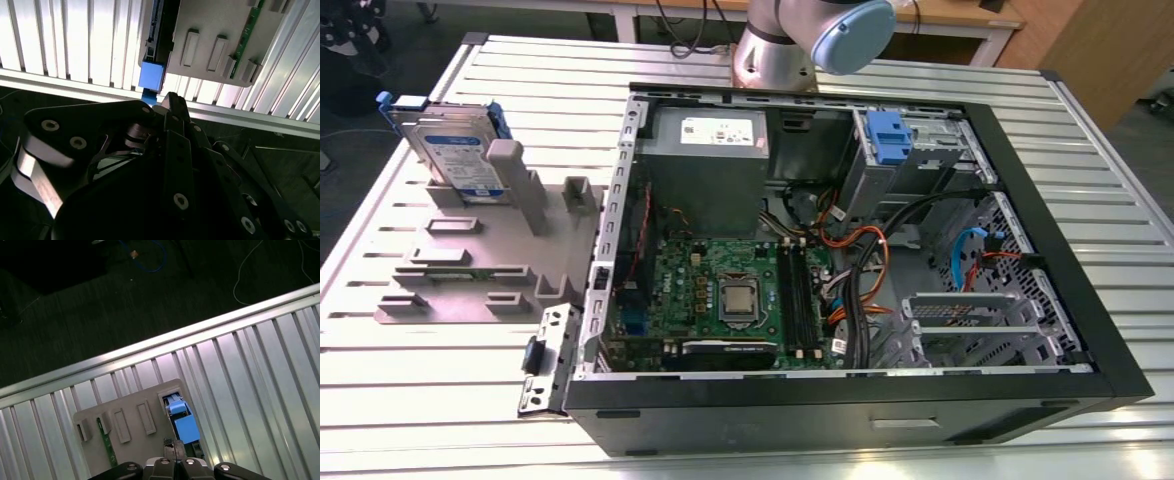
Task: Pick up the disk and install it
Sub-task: 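Pick up the disk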
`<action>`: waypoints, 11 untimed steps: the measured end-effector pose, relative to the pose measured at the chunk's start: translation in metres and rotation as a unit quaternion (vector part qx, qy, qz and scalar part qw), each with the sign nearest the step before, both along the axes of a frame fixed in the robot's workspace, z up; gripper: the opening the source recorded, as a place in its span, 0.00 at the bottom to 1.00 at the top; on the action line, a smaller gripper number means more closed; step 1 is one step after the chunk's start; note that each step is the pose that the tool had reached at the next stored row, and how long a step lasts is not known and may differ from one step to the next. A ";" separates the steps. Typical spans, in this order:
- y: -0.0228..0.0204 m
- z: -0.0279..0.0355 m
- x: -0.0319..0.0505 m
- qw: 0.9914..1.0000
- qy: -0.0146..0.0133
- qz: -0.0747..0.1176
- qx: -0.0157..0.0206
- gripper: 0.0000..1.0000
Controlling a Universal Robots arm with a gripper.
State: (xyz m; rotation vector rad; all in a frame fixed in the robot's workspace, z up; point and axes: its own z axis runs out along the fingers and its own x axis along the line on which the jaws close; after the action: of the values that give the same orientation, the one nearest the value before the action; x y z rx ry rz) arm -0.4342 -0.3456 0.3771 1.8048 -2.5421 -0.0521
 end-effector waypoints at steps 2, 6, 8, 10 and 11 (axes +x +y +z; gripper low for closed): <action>0.0000 0.0000 0.0000 1.000 0.000 0.000 0.000 0.11; 0.0000 -0.0001 -0.0001 1.000 0.000 0.012 0.000 0.11; 0.0000 -0.0005 0.0000 1.000 0.000 0.027 0.000 0.11; 0.0000 -0.0011 0.0000 0.999 0.000 0.038 0.000 0.11; 0.0001 -0.0015 0.0000 0.999 0.000 0.041 0.000 0.11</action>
State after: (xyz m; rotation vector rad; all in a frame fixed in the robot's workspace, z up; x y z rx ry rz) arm -0.4342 -0.3456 0.3756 1.9079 -2.4640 -0.0505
